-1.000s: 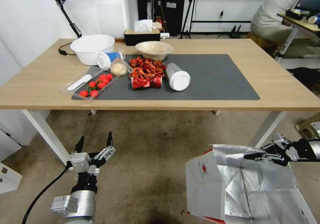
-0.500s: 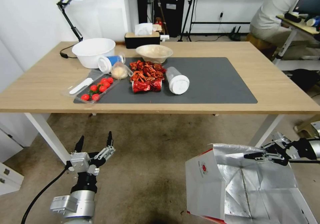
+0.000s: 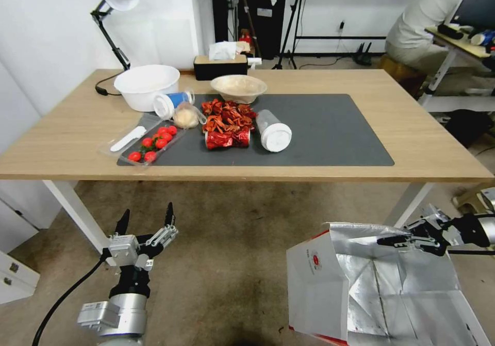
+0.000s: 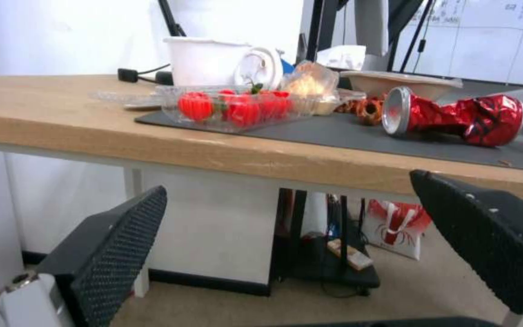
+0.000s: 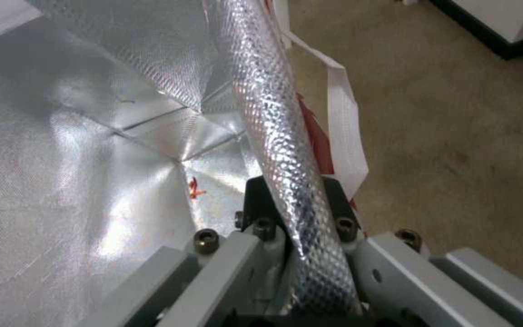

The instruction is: Pick up the food delivery bag from the floor and place it on the table.

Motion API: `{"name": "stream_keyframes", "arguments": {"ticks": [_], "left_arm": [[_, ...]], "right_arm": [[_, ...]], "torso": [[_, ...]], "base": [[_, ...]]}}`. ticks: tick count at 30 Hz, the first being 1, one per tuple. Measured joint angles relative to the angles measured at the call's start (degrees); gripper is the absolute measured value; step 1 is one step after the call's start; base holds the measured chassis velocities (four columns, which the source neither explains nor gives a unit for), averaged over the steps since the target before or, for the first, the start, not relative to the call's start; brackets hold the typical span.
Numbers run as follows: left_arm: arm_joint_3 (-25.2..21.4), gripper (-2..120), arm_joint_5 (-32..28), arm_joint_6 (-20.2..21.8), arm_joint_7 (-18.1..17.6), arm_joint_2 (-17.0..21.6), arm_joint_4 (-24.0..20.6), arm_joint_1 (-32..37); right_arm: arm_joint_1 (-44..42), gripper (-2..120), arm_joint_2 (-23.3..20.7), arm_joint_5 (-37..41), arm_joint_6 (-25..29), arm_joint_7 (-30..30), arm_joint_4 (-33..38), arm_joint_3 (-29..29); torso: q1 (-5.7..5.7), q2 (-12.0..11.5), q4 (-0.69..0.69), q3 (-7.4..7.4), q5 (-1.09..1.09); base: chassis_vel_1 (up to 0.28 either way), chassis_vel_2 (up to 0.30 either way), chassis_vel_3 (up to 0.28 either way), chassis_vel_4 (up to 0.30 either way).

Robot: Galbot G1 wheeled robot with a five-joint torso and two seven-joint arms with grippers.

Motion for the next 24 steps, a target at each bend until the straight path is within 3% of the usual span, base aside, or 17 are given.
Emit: {"name": "stream_keyframes", "arguments": {"ticks": [24], "left_arm": [[-0.05, 100, -0.18, 0.09, -0.16, 0.12, 0.03, -0.02]], "right_arm": [[0.04, 0, 0.01, 0.01, 0.0, 0.0, 0.0, -0.09]], "torso": [[2.58, 6.09, 0.0, 3.5, 0.0]], "base": [[0.0, 0.0, 0.0, 0.0]]}}
